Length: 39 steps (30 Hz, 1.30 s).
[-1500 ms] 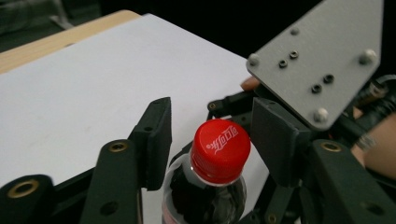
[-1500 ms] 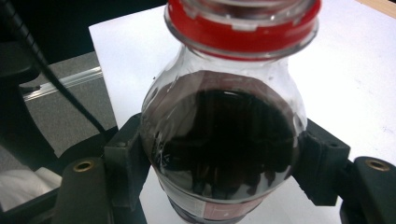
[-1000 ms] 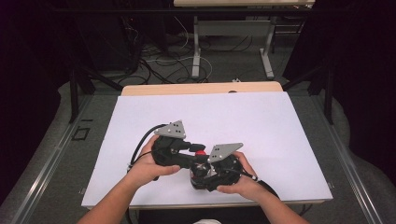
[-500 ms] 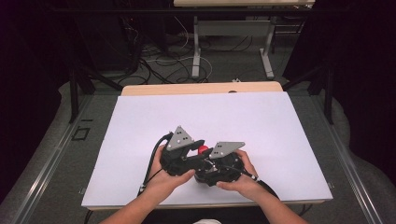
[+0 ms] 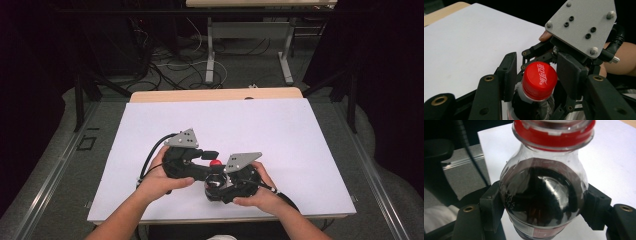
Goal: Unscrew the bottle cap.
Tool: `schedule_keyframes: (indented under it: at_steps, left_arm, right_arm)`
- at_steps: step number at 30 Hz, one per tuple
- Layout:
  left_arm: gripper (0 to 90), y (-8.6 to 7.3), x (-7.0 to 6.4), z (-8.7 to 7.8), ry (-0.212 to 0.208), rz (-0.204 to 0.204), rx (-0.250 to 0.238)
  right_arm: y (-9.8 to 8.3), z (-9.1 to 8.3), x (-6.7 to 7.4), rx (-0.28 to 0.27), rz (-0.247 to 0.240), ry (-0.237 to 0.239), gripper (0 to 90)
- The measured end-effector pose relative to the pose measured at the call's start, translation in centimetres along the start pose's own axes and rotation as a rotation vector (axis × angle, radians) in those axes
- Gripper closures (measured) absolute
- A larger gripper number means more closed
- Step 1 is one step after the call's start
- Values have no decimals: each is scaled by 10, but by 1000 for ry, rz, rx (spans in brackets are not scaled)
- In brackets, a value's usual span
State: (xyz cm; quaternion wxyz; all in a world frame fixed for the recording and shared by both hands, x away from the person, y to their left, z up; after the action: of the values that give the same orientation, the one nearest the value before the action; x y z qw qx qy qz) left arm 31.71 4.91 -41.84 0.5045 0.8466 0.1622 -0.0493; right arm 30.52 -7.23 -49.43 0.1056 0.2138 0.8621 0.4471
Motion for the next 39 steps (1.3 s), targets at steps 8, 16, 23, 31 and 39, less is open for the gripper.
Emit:
schedule_keyframes:
  at_steps: [8, 16, 23, 31, 39]
  left_arm:
    - [581, -2, -1, 7, 9, 1, -9]
    - [620, 0, -13, 16, 265, -23, -51]
    - [617, 3, -17, 16, 308, -36, -62]
    - [498, 4, -16, 7, 268, -48, -61]
    - [505, 3, -17, -6, 166, -16, -21]
  right_arm:
    - [-1, 3, 2, 10, -6, 6, 296]
    - [-2, 4, 0, 14, 10, -41, 296]
    - [0, 3, -1, 0, 15, -51, 296]
    - [0, 2, -1, -6, 13, -31, 296]
    - [1, 1, 0, -13, 5, -22, 295]
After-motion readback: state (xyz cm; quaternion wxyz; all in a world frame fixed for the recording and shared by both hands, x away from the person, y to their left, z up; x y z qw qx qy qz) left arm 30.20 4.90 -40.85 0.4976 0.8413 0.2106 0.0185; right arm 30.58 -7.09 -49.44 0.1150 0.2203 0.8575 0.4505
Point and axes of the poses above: each handheld gripper's, and its own axes: z roughly forward along the jaws, y roughly out of its top, x roughly to its left, the point moved 5 cm from there along z, roughly forward along the jaws, and after that the axes turned 5 degrees about -y, right-handed, at the moved point
